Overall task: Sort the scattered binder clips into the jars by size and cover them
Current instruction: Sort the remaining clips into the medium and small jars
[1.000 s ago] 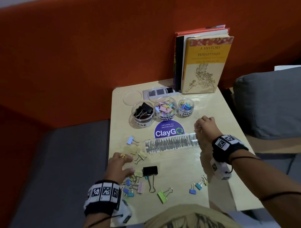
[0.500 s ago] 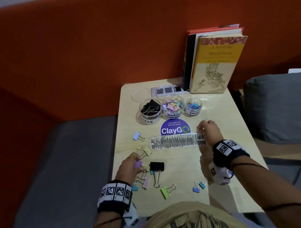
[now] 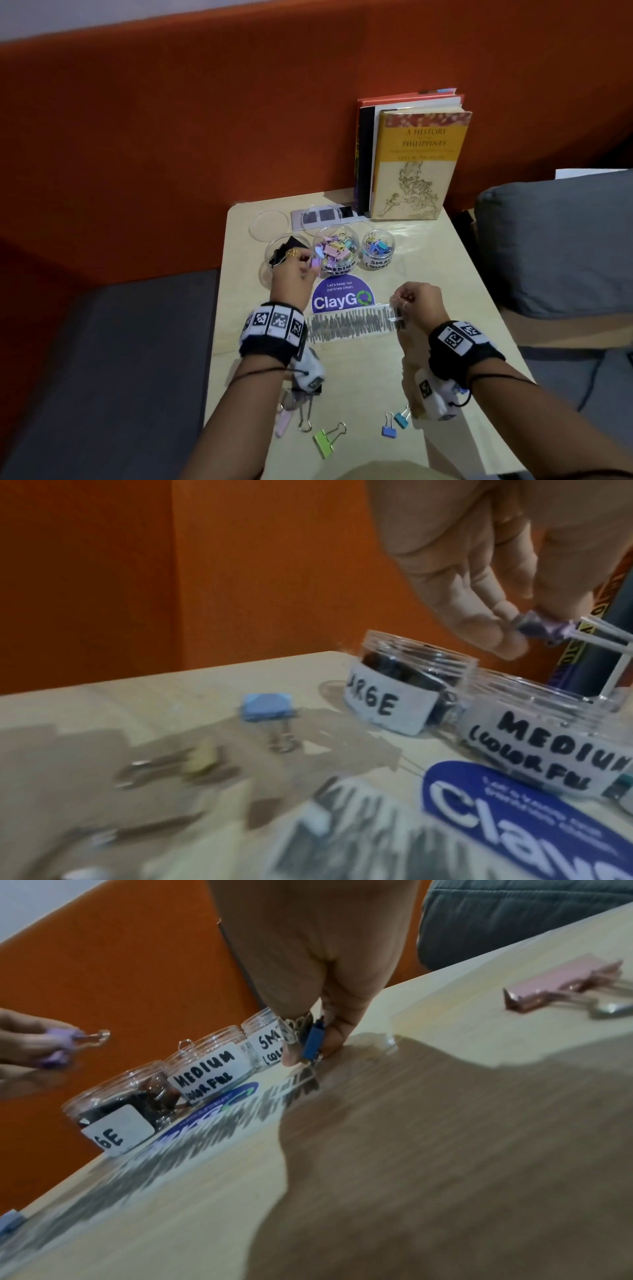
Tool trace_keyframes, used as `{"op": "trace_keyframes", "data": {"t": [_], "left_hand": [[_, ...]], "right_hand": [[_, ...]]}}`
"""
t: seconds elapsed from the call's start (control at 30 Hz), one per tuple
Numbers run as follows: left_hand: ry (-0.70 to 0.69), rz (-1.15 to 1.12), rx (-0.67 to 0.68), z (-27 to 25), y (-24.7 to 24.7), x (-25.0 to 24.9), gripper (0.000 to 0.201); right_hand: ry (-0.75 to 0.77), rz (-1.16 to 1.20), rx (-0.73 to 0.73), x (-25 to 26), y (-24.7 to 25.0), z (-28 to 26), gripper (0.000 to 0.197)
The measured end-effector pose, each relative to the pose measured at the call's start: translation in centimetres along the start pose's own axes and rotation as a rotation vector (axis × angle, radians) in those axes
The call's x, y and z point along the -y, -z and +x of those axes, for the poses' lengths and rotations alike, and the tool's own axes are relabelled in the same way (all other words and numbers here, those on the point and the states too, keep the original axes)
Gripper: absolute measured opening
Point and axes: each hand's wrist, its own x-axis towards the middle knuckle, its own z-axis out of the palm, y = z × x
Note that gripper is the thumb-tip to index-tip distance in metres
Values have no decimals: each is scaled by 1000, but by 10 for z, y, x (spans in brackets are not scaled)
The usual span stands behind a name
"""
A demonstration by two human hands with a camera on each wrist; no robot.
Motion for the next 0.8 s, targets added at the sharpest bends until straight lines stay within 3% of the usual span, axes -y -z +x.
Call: {"op": "trace_keyframes", "data": {"t": [0.13, 0.3, 0.4, 0.6, 0.8], "left_hand": [[7, 188, -71, 40, -19, -15, 16], [7, 288, -69, 63, -37, -21, 21], [-82, 490, 25, 65, -46, -15, 38], [-204, 642, 276, 64, -52, -6, 62], [-178, 674, 244, 77, -55, -1, 75]], "right_hand": [[-40, 154, -8, 2, 7, 2, 19], [-11, 274, -53, 12, 20, 16, 3], [13, 351, -79, 27, 27, 31, 8], [101, 293, -189, 54, 27, 79, 11], [195, 88, 6, 62, 25, 95, 31]]}}
